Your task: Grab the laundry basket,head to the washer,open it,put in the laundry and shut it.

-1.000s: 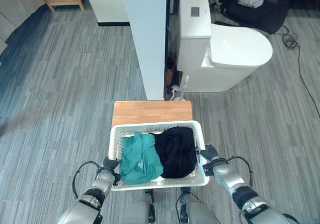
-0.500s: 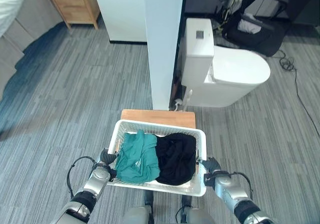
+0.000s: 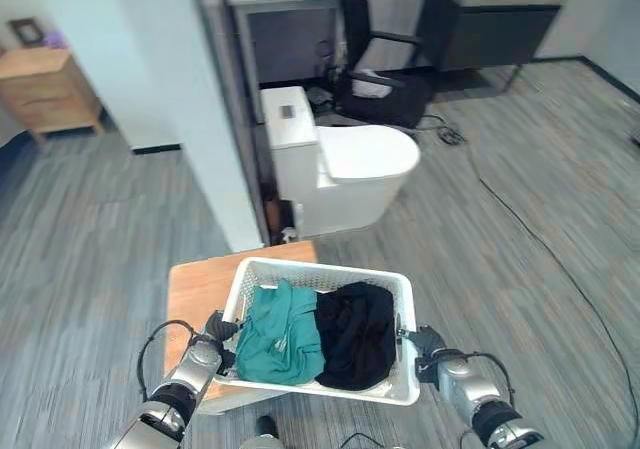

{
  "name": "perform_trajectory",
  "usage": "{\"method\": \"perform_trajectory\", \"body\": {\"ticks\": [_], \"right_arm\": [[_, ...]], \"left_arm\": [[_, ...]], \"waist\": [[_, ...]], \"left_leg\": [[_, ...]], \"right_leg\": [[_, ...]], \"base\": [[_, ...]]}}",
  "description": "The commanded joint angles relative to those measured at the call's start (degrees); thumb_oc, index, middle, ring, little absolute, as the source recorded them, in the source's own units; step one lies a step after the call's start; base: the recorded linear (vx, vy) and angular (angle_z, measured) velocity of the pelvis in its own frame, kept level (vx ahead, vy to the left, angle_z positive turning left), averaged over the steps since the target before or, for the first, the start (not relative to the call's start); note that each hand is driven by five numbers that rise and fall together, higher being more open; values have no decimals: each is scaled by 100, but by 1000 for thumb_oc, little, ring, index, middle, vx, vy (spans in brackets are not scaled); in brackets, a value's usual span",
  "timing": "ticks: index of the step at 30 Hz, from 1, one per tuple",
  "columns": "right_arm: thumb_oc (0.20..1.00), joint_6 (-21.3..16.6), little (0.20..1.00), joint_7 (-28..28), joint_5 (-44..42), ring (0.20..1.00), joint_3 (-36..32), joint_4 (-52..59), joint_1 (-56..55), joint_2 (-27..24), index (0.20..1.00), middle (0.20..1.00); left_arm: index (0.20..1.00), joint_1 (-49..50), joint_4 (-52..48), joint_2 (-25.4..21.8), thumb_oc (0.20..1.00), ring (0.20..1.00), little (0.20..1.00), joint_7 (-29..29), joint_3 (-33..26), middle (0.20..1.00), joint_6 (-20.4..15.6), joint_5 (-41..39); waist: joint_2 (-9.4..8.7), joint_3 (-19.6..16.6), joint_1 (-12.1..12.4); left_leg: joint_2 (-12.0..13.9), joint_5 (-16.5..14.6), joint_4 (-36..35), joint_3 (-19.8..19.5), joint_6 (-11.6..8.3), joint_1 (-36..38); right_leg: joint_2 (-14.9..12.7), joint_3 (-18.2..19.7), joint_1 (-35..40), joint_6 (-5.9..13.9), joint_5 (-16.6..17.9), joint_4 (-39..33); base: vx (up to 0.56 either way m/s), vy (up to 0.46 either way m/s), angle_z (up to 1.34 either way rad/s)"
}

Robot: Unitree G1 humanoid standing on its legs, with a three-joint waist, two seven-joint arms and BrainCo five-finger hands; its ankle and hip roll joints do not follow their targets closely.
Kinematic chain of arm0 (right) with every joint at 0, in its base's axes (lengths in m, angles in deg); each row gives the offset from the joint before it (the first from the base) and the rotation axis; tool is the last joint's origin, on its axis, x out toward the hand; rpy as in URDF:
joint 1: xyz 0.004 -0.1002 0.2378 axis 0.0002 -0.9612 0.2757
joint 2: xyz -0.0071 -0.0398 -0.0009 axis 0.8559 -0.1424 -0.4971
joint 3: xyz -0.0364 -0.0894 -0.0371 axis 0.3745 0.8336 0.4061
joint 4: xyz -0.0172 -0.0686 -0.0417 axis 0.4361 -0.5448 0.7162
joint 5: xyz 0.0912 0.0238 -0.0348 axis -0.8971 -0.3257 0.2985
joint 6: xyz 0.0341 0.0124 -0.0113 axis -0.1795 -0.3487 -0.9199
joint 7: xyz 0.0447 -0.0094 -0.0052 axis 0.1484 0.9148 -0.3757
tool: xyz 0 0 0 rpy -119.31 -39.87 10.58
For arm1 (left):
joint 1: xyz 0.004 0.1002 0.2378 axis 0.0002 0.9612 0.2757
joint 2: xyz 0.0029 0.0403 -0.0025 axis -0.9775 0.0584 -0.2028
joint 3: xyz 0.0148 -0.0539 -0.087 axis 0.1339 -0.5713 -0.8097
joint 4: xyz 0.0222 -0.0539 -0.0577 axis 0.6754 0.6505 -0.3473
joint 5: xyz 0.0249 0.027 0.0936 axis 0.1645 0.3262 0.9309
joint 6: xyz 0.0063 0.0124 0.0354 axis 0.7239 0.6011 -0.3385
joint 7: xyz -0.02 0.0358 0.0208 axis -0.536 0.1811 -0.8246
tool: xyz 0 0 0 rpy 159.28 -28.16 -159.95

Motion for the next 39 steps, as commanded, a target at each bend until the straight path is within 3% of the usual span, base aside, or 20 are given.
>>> {"method": "perform_trajectory", "body": {"ticks": [1, 5, 9, 10, 11, 14, 16, 17, 18, 19, 22, 23, 26, 29, 30, 32, 34, 39], "right_arm": [[200, -225, 200, 147, 55, 200, -511, -44, 513, -322, 200, 200], [200, -221, 200, 133, 386, 200, -486, 269, 458, -647, 200, 200], [200, -206, 200, 138, 575, 200, -454, 514, 363, -837, 200, 200], [200, -176, 200, 182, 683, 200, -369, 725, 365, -1004, 200, 200], [200, -175, 200, 182, 683, 200, -369, 725, 366, -1005, 200, 200], [200, -183, 200, 186, 640, 200, -206, 621, 537, -997, 200, 200], [200, -172, 200, 213, 611, 200, -187, 565, 557, -974, 200, 200], [200, -159, 200, 213, 575, 200, -172, 519, 576, -929, 200, 200], [200, -144, 200, 227, 530, 200, -158, 499, 547, -856, 200, 200], [200, -131, 200, 236, 532, 200, -139, 504, 536, -832, 200, 200], [200, -91, 200, 208, 572, 200, -192, 525, 462, -791, 200, 200], [200, -89, 200, 192, 611, 200, -220, 505, 455, -746, 200, 200], [200, -86, 200, 161, 706, 200, -192, 498, 509, -674, 200, 200], [200, -90, 200, 102, 823, 200, -127, 421, 674, -596, 200, 200], [200, -110, 200, 91, 837, 200, -106, 349, 775, -477, 200, 200], [200, -121, 200, 99, 805, 200, -152, -32, 805, -329, 200, 200], [200, -96, 200, 117, 746, 200, -202, -199, 779, -289, 200, 200], [200, -51, 200, 137, 352, 200, -422, -408, 669, -201, 200, 200]], "left_arm": [[200, -697, 528, -85, 200, 200, 200, -455, -223, 200, -296, -248], [200, -909, 697, 40, 200, 200, 200, -522, -77, 200, -260, -82], [200, -1044, 817, 144, 200, 200, 200, -565, -11, 200, -248, 6], [200, -1116, 852, 206, 200, 200, 200, -545, -11, 200, -250, 27], [200, -1118, 853, 207, 200, 200, 200, -545, -12, 200, -251, 27], [200, -1057, 852, 181, 200, 200, 200, -515, -2, 200, -259, -102], [200, -1027, 835, 187, 200, 200, 200, -538, -1, 200, -258, -159], [200, -1001, 819, 179, 200, 200, 200, -545, 14, 200, -249, -172], [200, -937, 772, 171, 200, 200, 200, -541, 7, 200, -251, -194], [200, -878, 740, 182, 200, 200, 200, -518, -16, 200, -244, -216], [200, -673, 640, 262, 200, 200, 200, -483, -52, 200, -259, -196], [200, -546, 576, 282, 200, 200, 200, -451, -130, 200, -265, -181], [200, -425, 540, 264, 200, 200, 200, -362, -228, 200, -280, -176], [200, -356, 475, 194, 200, 200, 200, -243, -355, 200, -289, -218], [200, -375, 537, 125, 200, 200, 200, -174, -429, 200, -289, -239], [200, -370, 672, 72, 200, 200, 200, -154, -541, 200, -292, -221], [200, -338, 662, 86, 200, 200, 200, -171, -569, 200, -294, -255], [200, -269, 690, 81, 200, 200, 200, -244, -710, 200, -289, -421]], "waist": [[-90, 10, -5], [-28, 90, -258], [-53, 178, -392], [-132, 341, -337], [-130, 341, -341], [-173, 427, -170], [-154, 398, -186], [-133, 364, -210], [-78, 292, -225], [-38, 227, -248], [95, 104, -398], [168, 50, -503], [198, 50, -486], [178, 128, -378], [163, 194, -206], [122, 172, -183], [76, 139, -240], [4, 98, -310]], "left_leg": [[-473, -129, -86, -106, -204, -278], [-154, 270, -48, -59, -467, -360], [-47, 271, 229, -135, -537, -416], [-243, 123, 885, -868, -422, -746], [-239, 111, 905, -873, -421, -758], [-1025, -243, 1158, -2349, -258, -988], [-1094, -281, 1158, -2387, -228, -1002], [-1214, -353, 1119, -2427, -155, -940], [-1507, -487, 1059, -2629, -29, -822], [-1559, -499, 963, -2742, 23, -778], [-1447, -490, 553, -2459, 88, -506], [-1406, -466, 281, -2245, 122, -351], [-1325, -432, 47, -1937, 126, -261], [-1205, -422, -30, -1568, 106, -240], [-1026, -437, -69, -1215, 34, -198], [-776, -457, -108, -744, -66, -113], [-786, -476, -108, -720, -42, -49], [-747, -471, -107, -504, -68, 57]], "right_leg": [[92, 357, 159, 162, 101, 82], [450, 547, 233, -81, 26, -209], [580, 706, 310, -170, 85, -411], [579, 1011, 217, -282, 280, -518], [581, 1007, 217, -282, 280, -519], [665, 1633, 143, -302, 408, -566], [688, 1748, 114, -296, 432, -562], [730, 1919, 94, -294, 454, -561], [792, 2245, 71, -280, 469, -529], [835, 2400, 10, -277, 475, -491], [865, 2789, -70, -194, 474, -419], [863, 3091, -238, -102, 554, -398], [877, 3345, -438, -19, 652, -351], [808, 3188, -700, 84, 797, -250], [552, 2221, -822, 91, 776, -201], [187, 883, -775, 45, 648, -9], [213, 1081, -735, 41, 648, 7], [224, 1090, -595, 65, 684, -184]], "base": [[-86, -194, -26], [-124, -265, -35], [-144, -250, -16], [-175, -162, -49], [-190, -201, -85], [-1, -98, -95], [33, -24, -111], [100, 54, -122], [131, 90, -65], [137, 149, -116], [97, 174, -135], [63, 162, -77], [-17, 86, -121], [-86, -38, -95], [-112, -85, -122], [-119, -103, -173], [-13, -51, -80], [-5, -101, -19]]}}
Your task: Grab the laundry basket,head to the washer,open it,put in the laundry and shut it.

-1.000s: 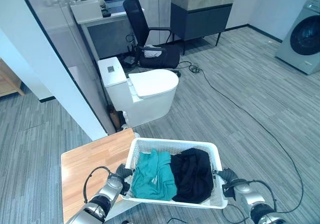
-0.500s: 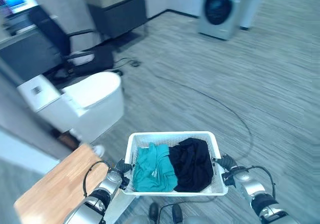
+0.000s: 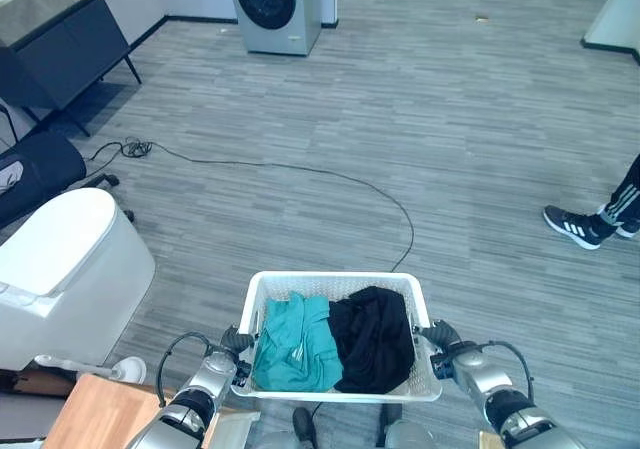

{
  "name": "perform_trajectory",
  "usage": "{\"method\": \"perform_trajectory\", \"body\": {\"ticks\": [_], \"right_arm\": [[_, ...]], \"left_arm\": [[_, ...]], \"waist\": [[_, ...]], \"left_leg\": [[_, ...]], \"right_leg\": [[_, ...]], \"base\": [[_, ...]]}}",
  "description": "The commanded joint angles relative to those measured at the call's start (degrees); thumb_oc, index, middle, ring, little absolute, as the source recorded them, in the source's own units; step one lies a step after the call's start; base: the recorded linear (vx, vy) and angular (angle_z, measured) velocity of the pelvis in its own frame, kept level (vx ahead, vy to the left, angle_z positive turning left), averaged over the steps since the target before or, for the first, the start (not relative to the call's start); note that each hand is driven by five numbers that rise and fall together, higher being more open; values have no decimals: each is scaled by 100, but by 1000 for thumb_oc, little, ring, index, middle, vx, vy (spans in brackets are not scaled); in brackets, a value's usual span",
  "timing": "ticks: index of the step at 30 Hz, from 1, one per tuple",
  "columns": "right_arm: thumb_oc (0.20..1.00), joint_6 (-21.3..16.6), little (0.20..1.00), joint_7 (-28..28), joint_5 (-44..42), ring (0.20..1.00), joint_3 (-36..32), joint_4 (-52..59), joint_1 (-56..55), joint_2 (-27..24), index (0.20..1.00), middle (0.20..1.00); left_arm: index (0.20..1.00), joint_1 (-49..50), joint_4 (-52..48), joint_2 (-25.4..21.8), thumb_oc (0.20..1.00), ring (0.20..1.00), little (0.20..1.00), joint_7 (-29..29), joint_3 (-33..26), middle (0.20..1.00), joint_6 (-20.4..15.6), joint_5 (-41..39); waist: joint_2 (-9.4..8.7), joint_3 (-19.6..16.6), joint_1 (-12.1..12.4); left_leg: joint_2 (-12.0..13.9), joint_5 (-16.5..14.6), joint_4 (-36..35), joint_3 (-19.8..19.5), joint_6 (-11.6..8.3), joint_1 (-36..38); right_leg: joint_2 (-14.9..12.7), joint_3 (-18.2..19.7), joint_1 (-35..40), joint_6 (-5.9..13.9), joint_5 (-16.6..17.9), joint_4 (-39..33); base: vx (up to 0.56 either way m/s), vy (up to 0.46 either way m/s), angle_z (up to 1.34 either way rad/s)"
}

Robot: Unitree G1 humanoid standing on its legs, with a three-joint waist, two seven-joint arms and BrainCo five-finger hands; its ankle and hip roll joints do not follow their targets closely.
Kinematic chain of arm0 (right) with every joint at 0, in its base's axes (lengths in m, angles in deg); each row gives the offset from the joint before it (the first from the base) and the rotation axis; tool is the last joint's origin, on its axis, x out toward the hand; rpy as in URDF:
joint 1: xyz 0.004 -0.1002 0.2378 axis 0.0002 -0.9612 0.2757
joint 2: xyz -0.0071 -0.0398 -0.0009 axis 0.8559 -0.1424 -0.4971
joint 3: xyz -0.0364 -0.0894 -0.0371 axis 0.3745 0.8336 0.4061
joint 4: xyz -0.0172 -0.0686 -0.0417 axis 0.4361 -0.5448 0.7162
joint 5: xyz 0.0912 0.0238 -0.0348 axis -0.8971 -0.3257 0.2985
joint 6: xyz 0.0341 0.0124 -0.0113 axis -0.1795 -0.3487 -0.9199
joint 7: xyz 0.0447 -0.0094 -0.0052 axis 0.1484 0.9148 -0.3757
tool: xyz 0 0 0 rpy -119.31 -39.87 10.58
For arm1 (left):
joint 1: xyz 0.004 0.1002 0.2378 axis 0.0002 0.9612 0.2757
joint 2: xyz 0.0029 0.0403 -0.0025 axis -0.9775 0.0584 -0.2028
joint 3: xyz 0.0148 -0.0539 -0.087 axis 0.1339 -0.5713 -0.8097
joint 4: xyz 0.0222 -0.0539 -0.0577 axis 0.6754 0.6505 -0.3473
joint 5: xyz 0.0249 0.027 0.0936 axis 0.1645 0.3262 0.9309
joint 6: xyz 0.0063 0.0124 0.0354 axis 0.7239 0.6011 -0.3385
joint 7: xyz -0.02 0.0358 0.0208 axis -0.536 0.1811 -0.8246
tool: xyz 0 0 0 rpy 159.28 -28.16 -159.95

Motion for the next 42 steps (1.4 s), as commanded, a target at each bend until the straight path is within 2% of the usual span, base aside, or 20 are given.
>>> {"method": "perform_trajectory", "body": {"ticks": [1, 5, 9, 10, 11, 12, 13, 14, 17, 18, 20, 23, 28, 32, 34, 35, 37, 39, 41, 42], "right_arm": [[200, -203, 200, 42, -558, 200, -392, -315, 277, -288, 200, 200], [200, -162, 200, -10, -305, 200, -384, -138, 188, -423, 200, 200], [200, -207, 200, -18, -474, 200, -469, 175, 56, -588, 200, 200], [200, -222, 200, -16, -537, 200, -458, 219, 67, -662, 200, 200], [200, -224, 200, -17, -522, 200, -417, 227, 78, -682, 200, 200], [200, -224, 200, -17, -522, 200, -416, 227, 78, -682, 200, 200], [200, -224, 200, -27, -526, 200, -412, 257, 77, -681, 200, 200], [200, -235, 200, -52, -559, 200, -428, 264, 65, -667, 200, 200], [200, -263, 200, -59, -619, 200, -526, 374, -81, -626, 200, 200], [200, -311, 200, -30, -680, 200, -547, 474, -142, -578, 200, 200], [200, -310, 200, -56, -683, 200, -543, 450, -159, -545, 200, 200], [200, -321, 200, -46, -861, 200, -652, 384, -284, -381, 200, 200], [200, -339, 200, -82, -963, 200, -682, 253, -283, -207, 200, 200], [200, -348, 200, -39, -1051, 200, -642, 140, -157, -66, 200, 200], [200, -354, 200, -6, -1143, 200, -586, 53, -23, 48, 200, 200], [200, -356, 200, -6, -1144, 200, -586, 50, -20, 49, 200, 200], [200, -325, 200, 28, -1176, 200, -486, 61, 76, 205, 200, 200], [200, -302, 200, 26, -1208, 200, -453, 194, 109, 213, 200, 200], [200, -273, 200, 94, -1220, 200, -424, 255, 95, 192, 200, 200], [200, -268, 200, 93, -1231, 200, -423, 240, 93, 176, 200, 200]], "left_arm": [[200, -281, 263, -140, 200, 200, 200, -128, -458, 200, -345, -503], [200, -273, 261, -160, 200, 200, 200, -174, -531, 200, -330, -628], [200, -342, 333, -193, 200, 200, 200, -214, -579, 200, -309, -732], [200, -387, 295, -170, 200, 200, 200, -217, -594, 200, -316, -843], [200, -389, 292, -146, 200, 200, 200, -206, -606, 200, -328, -918], [200, -390, 293, -145, 200, 200, 200, -206, -606, 200, -328, -918], [200, -390, 265, -118, 200, 200, 200, -187, -601, 200, -355, -1000], [200, -369, 229, -71, 200, 200, 200, -198, -580, 200, -359, -1017], [200, -247, 191, -57, 200, 200, 200, -226, -554, 200, -347, -965], [200, -202, 201, -74, 200, 200, 200, -179, -581, 200, -354, -972], [200, -161, 226, -70, 200, 200, 200, -185, -596, 200, -361, -965], [200, 22, 206, 37, 200, 200, 200, -194, -575, 200, -422, -949], [200, 179, 115, 24, 200, 200, 200, -178, -561, 200, -463, -951], [200, 222, -25, -63, 200, 200, 200, -156, -540, 200, -472, -942], [200, 153, -150, -149, 200, 200, 200, -149, -494, 200, -440, -904], [200, 151, -151, -151, 200, 200, 200, -150, -494, 200, -438, -904], [200, 7, -144, -176, 200, 200, 200, -170, -441, 200, -362, -1013], [200, -108, -183, -185, 200, 200, 200, -193, -401, 200, -333, -966], [200, -174, -184, -178, 200, 200, 200, -222, -407, 200, -330, -933], [200, -190, -185, -178, 200, 200, 200, -232, -391, 200, -328, -918]], "waist": [[-170, -414, -40], [-210, -390, -146], [-389, -341, -291], [-468, -237, -266], [-485, -187, -227], [-482, -188, -232], [-491, -149, -165], [-485, -128, -134], [-391, -198, -142], [-298, -175, -74], [-274, -195, -80], [-98, -401, -153], [-39, -471, -134], [-1, -498, -77], [22, -412, -37], [16, -413, -33], [11, -226, -127], [20, -182, -201], [26, -170, -236], [29, -168, -249]], "left_leg": [[-29, -28, 33, -157, -208, -149], [94, 24, 65, -205, -280, -124], [298, -180, 1015, -243, -393, -476], [327, -249, 1724, -429, -410, -832], [271, -220, 1979, -673, -414, -977], [275, -227, 1994, -680, -415, -986], [79, -150, 2119, -981, -401, -1180], [-90, -176, 2017, -1126, -356, -1378], [-116, 113, 1442, -988, -362, -1578], [-141, 462, 1019, -1124, -447, -1659], [-160, 351, 919, -1147, -402, -1490], [-255, 259, 340, -1116, -304, -888], [-329, 163, 113, -970, -195, -580], [-417, 32, 14, -953, -40, -414], [-425, -81, 14, -934, 64, -278], [-430, -81, 14, -929, 65, -283], [-409, -158, 14, -969, 83, -61], [-491, -194, 14, -1020, 86, 33], [-508, -342, 14, -1035, 51, 172], [-506, -374, 14, -1095, 40, 204]], "right_leg": [[226, 302, 104, 112, -86, -58], [391, 467, 131, -20, -166, -22], [519, 591, 223, -167, -183, -140], [502, 614, 283, -221, -166, -226], [509, 660, 311, -255, -158, -253], [512, 655, 311, -256, -157, -253], [501, 718, 331, -274, -136, -304], [482, 759, 371, -261, -118, -379], [496, 812, 463, -220, -129, -440], [565, 932, 501, -224, -126, -432], [576, 991, 504, -202, -158, -429], [530, 1137, 576, -106, -258, -440], [415, 1322, 594, -17, -247, -395], [315, 1447, 398, 84, -407, 189], [312, 1375, -27, 191, -468, 1211], [307, 1382, -51, 193, -488, 1250], [456, 845, -798, 335, -39, 2465], [504, 716, -1054, 293, 28, 2381], [258, 377, -1094, 188, 2, 1773], [226, 379, -1107, 171, 20, 1611]], "base": [[11, -152, -40], [19, -206, -22], [-12, -266, -2], [-36, -168, -4], [-36, -167, 1], [-12, -63, -9], [13, -29, -25], [89, -17, -34], [132, 50, -12], [117, 90, -22], [99, 79, -41], [206, 209, -53], [122, 189, -34], [82, 205, -16], [33, 169, -19], [34, 124, -18], [69, 162, -18], [126, 115, 6], [197, 32, 59], [244, -24, 61]]}}
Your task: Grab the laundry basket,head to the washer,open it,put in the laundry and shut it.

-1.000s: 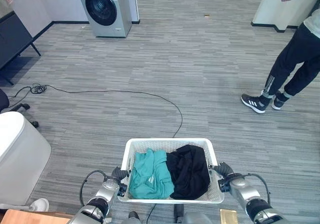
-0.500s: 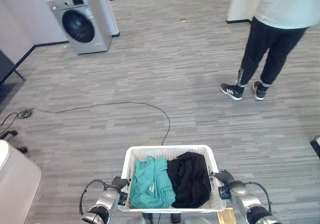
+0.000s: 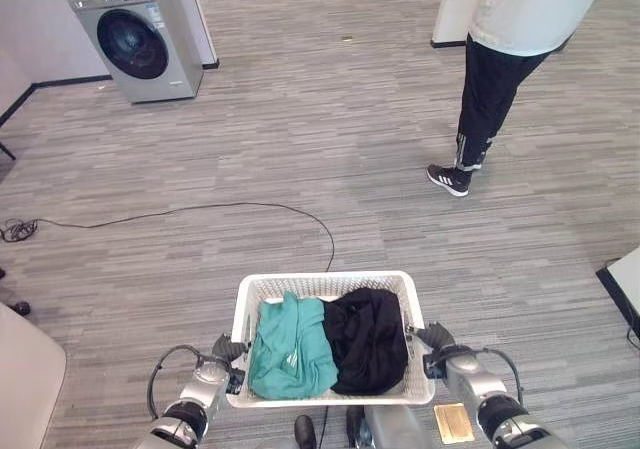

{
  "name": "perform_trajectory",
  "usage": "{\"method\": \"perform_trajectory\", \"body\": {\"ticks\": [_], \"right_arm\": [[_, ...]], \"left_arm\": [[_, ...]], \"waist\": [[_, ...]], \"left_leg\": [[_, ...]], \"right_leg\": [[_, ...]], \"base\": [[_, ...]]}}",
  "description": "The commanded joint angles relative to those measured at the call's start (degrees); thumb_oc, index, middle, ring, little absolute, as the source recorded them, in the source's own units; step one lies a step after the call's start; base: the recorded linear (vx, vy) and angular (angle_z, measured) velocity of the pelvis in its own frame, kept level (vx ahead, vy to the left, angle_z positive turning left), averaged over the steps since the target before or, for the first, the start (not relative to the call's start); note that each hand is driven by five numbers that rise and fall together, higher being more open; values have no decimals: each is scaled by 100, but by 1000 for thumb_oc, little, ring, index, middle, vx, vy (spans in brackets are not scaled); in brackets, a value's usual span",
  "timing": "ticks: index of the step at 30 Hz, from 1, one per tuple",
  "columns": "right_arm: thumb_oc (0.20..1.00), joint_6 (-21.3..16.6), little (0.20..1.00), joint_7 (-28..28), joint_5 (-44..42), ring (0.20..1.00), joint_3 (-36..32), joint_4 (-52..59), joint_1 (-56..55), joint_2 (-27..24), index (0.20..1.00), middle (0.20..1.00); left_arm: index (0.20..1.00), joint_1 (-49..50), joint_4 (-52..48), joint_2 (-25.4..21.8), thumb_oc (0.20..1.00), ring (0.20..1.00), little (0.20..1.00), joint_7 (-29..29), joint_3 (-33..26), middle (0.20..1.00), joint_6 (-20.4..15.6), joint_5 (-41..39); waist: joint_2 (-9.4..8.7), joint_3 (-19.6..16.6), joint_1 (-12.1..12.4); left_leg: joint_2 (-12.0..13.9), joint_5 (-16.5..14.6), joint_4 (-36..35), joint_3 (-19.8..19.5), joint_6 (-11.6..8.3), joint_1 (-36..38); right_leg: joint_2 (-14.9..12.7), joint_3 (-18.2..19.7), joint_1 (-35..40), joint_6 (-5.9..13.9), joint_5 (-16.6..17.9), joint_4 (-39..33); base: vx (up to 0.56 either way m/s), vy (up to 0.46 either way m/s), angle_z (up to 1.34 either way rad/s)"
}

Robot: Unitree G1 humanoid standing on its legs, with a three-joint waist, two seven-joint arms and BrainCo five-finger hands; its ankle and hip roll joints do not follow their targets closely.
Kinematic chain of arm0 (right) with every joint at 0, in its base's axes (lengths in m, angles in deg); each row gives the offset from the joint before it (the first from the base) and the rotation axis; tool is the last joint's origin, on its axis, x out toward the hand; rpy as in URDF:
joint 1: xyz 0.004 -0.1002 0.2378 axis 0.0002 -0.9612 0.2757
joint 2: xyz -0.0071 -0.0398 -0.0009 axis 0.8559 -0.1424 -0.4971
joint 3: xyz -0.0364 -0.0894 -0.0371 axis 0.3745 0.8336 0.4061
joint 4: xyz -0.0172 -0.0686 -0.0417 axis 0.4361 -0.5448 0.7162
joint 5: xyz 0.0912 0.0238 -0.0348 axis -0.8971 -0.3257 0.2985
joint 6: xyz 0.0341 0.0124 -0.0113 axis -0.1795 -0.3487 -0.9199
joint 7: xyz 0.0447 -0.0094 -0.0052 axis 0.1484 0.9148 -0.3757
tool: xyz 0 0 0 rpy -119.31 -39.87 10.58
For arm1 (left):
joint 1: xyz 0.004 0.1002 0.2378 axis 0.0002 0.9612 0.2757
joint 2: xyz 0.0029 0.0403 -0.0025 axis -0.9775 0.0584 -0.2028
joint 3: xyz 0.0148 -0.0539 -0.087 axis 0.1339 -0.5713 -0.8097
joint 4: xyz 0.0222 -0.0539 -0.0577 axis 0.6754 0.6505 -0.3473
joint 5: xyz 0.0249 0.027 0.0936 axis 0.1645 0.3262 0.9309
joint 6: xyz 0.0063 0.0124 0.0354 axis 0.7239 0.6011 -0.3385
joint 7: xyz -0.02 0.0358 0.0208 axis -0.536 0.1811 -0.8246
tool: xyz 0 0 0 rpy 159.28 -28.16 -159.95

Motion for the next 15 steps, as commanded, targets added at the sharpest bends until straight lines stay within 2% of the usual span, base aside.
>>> {"method": "perform_trajectory", "body": {"ticks": [1, 4, 8, 10, 11, 12, 13, 14, 15], "right_arm": [[200, -222, 200, 249, -656, 200, -300, -22, 171, 58, 200, 200], [200, -221, 200, 226, -739, 200, -359, -77, 187, 12, 200, 200], [200, -195, 200, 247, -701, 200, -381, -186, 199, -20, 200, 200], [200, -174, 200, 300, -690, 200, -366, -158, 105, -84, 200, 200], [200, -163, 200, 299, -667, 200, -341, -141, 79, -145, 200, 200], [200, -147, 200, 314, -648, 200, -315, -144, 37, -207, 200, 200], [200, -147, 200, 314, -648, 200, -316, -144, 37, -204, 200, 200], [200, -124, 200, 297, -663, 200, -304, -54, -68, -315, 200, 200], [200, -121, 200, 304, -689, 200, -334, 38, -149, -346, 200, 200]], "left_arm": [[200, -264, -12, -91, 200, 200, 200, -277, -311, 200, -215, -412], [200, -388, 55, -94, 200, 200, 200, -296, -244, 200, -208, -343], [200, -456, 295, -15, 200, 200, 200, -319, -282, 200, -192, -327], [200, -440, 338, 17, 200, 200, 200, -359, -247, 200, -159, -292], [200, -456, 336, 44, 200, 200, 200, -359, -205, 200, -157, -322], [200, -444, 386, 78, 200, 200, 200, -397, -176, 200, -123, -342], [200, -445, 386, 75, 200, 200, 200, -397, -176, 200, -123, -342], [200, -381, 477, 143, 200, 200, 200, -420, -155, 200, -116, -399], [200, -334, 491, 168, 200, 200, 200, -422, -151, 200, -103, -423]], "waist": [[-116, -218, -47], [-203, -198, -187], [-279, -258, -262], [-298, -379, -330], [-289, -405, -406], [-242, -477, -478], [-256, -487, -482], [-179, -553, -553], [-193, -579, -588]], "left_leg": [[-271, -313, 70, -60, -400, 261], [-348, -491, 70, -317, -428, 516], [-391, -792, 70, -428, -450, 891], [-360, -972, 141, -569, -457, 1095], [-329, -1065, 273, -666, -447, 1102], [-209, -1061, 638, -715, -507, 1106], [-223, -1048, 639, -719, -506, 1088], [-118, -871, 1355, -797, -660, 934], [-78, -557, 2032, -841, -779, 715]], "right_leg": [[-236, 51, 404, 135, 951, -1419], [-173, 514, 241, 224, 1333, -2239], [-147, 178, 129, 325, 1663, -2659], [-19, 238, 177, 221, 1577, -2496], [75, 493, 168, 143, 1554, -2384], [244, 636, 264, 38, 1438, -2245], [230, 639, 250, 38, 1446, -2248], [420, 705, 479, -156, 1253, -2179], [452, 710, 610, -254, 1179, -2187]], "base": [[282, -33, 34], [317, -43, 30], [325, -71, 35], [389, -107, 35], [429, -166, 17], [308, -133, 34], [461, -224, 45], [400, -230, 55], [551, -353, 36]]}}
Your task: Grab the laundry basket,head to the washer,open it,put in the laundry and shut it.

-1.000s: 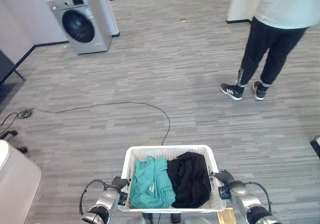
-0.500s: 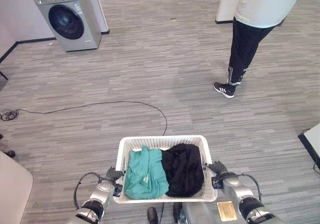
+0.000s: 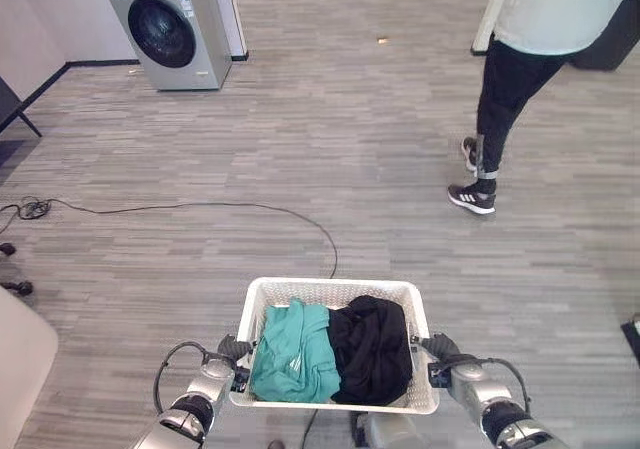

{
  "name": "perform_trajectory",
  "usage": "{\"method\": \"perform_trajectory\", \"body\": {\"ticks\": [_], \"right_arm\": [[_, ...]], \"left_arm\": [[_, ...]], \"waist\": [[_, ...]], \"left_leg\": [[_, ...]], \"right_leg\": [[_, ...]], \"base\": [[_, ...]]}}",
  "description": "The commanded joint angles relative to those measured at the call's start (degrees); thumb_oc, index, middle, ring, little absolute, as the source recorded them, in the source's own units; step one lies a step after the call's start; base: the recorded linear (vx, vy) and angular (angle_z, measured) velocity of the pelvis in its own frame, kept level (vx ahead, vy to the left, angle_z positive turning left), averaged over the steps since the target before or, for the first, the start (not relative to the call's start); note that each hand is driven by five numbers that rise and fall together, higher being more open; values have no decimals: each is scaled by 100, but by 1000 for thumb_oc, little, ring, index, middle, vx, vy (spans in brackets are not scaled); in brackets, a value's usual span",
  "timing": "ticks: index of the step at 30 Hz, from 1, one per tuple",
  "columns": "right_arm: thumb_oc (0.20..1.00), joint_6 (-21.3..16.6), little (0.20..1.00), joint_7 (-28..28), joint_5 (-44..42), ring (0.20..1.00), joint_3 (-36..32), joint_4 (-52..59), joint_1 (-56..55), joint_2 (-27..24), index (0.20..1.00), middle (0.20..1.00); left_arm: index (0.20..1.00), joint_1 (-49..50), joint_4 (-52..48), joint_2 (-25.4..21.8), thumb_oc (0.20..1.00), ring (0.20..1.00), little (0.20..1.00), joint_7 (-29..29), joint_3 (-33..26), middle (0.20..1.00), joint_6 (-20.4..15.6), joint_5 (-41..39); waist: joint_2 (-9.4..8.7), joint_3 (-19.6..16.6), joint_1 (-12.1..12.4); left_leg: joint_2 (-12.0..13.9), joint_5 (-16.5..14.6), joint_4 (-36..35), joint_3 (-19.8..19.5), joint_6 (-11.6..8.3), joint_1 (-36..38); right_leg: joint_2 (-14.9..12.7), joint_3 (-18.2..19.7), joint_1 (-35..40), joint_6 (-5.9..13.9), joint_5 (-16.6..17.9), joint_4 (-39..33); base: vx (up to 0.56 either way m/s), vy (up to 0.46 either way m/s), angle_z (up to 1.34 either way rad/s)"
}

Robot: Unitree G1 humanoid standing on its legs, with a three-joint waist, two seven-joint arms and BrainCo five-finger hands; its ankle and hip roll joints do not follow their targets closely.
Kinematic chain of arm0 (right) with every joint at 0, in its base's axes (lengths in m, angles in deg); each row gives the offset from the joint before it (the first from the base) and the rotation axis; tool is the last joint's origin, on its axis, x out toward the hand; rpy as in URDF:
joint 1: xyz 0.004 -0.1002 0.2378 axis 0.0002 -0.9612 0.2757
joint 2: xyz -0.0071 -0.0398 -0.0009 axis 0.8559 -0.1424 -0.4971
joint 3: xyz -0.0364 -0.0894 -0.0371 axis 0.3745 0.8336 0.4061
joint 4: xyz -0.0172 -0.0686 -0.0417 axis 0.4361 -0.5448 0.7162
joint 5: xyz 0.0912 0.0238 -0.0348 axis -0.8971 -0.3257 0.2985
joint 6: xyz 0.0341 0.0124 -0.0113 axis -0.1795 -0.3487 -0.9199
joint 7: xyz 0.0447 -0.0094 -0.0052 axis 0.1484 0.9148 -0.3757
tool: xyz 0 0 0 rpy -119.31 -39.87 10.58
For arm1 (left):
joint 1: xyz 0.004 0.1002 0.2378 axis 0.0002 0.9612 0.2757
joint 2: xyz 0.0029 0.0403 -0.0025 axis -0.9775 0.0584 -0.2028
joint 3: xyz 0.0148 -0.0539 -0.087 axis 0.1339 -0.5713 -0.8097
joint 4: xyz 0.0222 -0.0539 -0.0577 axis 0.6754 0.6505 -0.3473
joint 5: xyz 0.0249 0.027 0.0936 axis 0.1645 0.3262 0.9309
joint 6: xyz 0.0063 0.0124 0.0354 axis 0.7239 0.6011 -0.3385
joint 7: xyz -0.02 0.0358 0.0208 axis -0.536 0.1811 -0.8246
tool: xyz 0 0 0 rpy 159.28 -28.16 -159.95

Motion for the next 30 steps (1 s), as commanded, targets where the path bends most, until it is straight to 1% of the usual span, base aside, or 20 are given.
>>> {"method": "perform_trajectory", "body": {"ticks": [1, 3, 4, 6, 8, 9, 10, 13, 14, 15, 17, 20, 21, 22, 24, 25, 26, 27, 28, 30], "right_arm": [[200, -216, 200, 187, -550, 200, -336, 356, -53, -263, 200, 200], [200, -221, 200, 137, -638, 200, -380, 345, -52, -299, 200, 200], [200, -218, 200, 103, -681, 200, -396, 355, -17, -336, 200, 200], [200, -216, 200, -13, -731, 200, -419, 321, 47, -402, 200, 200], [200, -224, 200, -85, -772, 200, -434, 235, 95, -407, 200, 200], [200, -229, 200, -96, -811, 200, -442, 217, 147, -397, 200, 200], [200, -248, 200, -63, -831, 200, -431, 200, 184, -376, 200, 200], [200, -290, 200, -33, -726, 200, -334, 129, 221, -372, 200, 200], [200, -290, 200, -33, -726, 200, -334, 128, 222, -373, 200, 200], [200, -315, 200, 8, -654, 200, -286, -13, 306, -366, 200, 200], [200, -263, 200, 89, -622, 200, -234, -77, 318, -324, 200, 200], [200, -212, 200, 165, -570, 200, -169, -60, 298, -239, 200, 200], [200, -173, 200, 266, -525, 200, -149, -50, 257, -137, 200, 200], [200, -171, 200, 347, -486, 200, -135, -51, 216, -86, 200, 200], [200, -148, 200, 353, -444, 200, -172, -64, 225, -55, 200, 200], [200, -125, 200, 365, -318, 200, -135, -44, 371, -17, 200, 200], [200, -122, 200, 349, -302, 200, -144, 2, 375, -13, 200, 200], [200, -122, 200, 349, -302, 200, -144, 2, 375, -13, 200, 200], [200, -122, 200, 356, -318, 200, -206, -7, 380, 14, 200, 200], [200, -94, 200, 353, -350, 200, -205, -23, 417, 7, 200, 200]], "left_arm": [[200, -200, 148, -93, 200, 200, 200, -349, -252, 200, -189, -430], [200, -242, 207, -102, 200, 200, 200, -341, -228, 200, -149, -489], [200, -290, 189, -117, 200, 200, 200, -341, -241, 200, -147, -542], [200, -349, 231, -93, 200, 200, 200, -288, -276, 200, -148, -687], [200, -395, 286, -45, 200, 200, 200, -278, -279, 200, -151, -743], [200, -421, 281, -24, 200, 200, 200, -262, -261, 200, -172, -777], [200, -456, 275, -46, 200, 200, 200, -281, -238, 200, -192, -748], [200, -481, 328, -60, 200, 200, 200, -265, -230, 200, -220, -745], [200, -482, 328, -59, 200, 200, 200, -265, -231, 200, -221, -745], [200, -462, 366, -69, 200, 200, 200, -242, -250, 200, -272, -780], [200, -399, 382, -79, 200, 200, 200, -290, -273, 200, -246, -779], [200, -264, 331, -110, 200, 200, 200, -283, -295, 200, -258, -795], [200, -144, 224, -142, 200, 200, 200, -276, -270, 200, -241, -705], [200, -62, 110, -156, 200, 200, 200, -274, -247, 200, -246, -671], [200, 3, -37, -186, 200, 200, 200, -263, -243, 200, -192, -650], [200, -48, -140, -223, 200, 200, 200, -259, -205, 200, -187, -676], [200, -71, -166, -250, 200, 200, 200, -249, -206, 200, -180, -678], [200, -71, -166, -250, 200, 200, 200, -249, -206, 200, -180, -678], [200, -116, -126, -269, 200, 200, 200, -268, -228, 200, -163, -636], [200, -261, -6, -291, 200, 200, 200, -312, -186, 200, -133, -582]], "waist": [[44, -385, -92], [-178, -316, -76], [-315, -222, -3], [-340, -101, 150], [-333, -92, 232], [-321, -80, 312], [-240, -104, 431], [-109, -134, 606], [-104, -138, 608], [-46, -144, 757], [24, -223, 778], [33, -373, 890], [-81, -494, 985], [-140, -556, 1041], [-137, -487, 1075], [69, -274, 976], [128, -205, 926], [124, -203, 923], [180, -171, 847], [204, -104, 653]], "left_leg": [[-752, 371, 2281, 118, -38, -37], [-527, 1018, 3808, 337, -178, -858], [-431, 1048, 4360, 575, -109, -1154], [-350, 802, 4523, 832, -11, -1722], [-452, 650, 4188, 959, 56, -2032], [-573, 594, 3718, 1048, 99, -2241], [-540, 755, 1981, 1252, 155, -2423], [-695, 1294, -169, 921, 105, -2389], [-692, 1321, -204, 922, 103, -2379], [-619, 1457, -521, 499, -77, -2780], [-495, 1667, -446, 674, -120, -2513], [-560, 1753, -307, 578, 0, -2300], [-777, 1528, 116, 506, 183, -2308], [-859, 1372, 211, 578, 292, -2250], [-943, 1198, 224, 678, 438, -1969], [-829, 1158, -85, 715, 555, -1470], [-834, 1098, -206, 740, 601, -1268], [-839, 1099, -206, 738, 602, -1266], [-868, 1020, -362, 749, 624, -1022], [-916, 949, -521, 588, 579, -725]], "right_leg": [[86, 327, -330, 214, 477, 14], [8, 282, 38, 11, 416, -208], [-17, 295, 216, -93, 338, -273], [22, 346, 522, -143, 190, -390], [-2, 375, 672, -121, 131, -451], [-41, 384, 835, -77, 106, -522], [-8, 436, 1054, 65, 2, -603], [88, 613, 1411, 158, -201, -725], [93, 615, 1403, 156, -195, -724], [50, 800, 1738, 161, -371, -739], [48, 963, 1944, 159, -567, -682], [-53, 1083, 2103, 179, -811, -513], [-257, 1152, 2028, 298, -800, 265], [-375, 1093, 1846, 445, -487, 927], [-440, 1021, 1174, 787, 602, 2318], [-337, 630, 420, 800, 953, 3381], [-479, 318, 119, 743, 747, 3696], [-484, 316, 119, 743, 742, 3702], [-660, -68, -128, 702, 516, 3688], [-437, -109, -517, 607, 195, 3102]], "base": [[362, -328, 28], [278, -381, 13], [240, -358, -14], [265, -196, -7], [228, -27, 13], [458, 47, 6], [583, 73, 4], [463, 91, -26], [507, 99, -35], [475, 107, -38], [558, 155, -63], [430, 173, -11], [537, 209, -138], [630, 245, -187], [388, 242, -117], [355, 375, 24], [231, 301, 80], [189, 189, 121], [226, 135, 58], [354, 111, -29]]}}
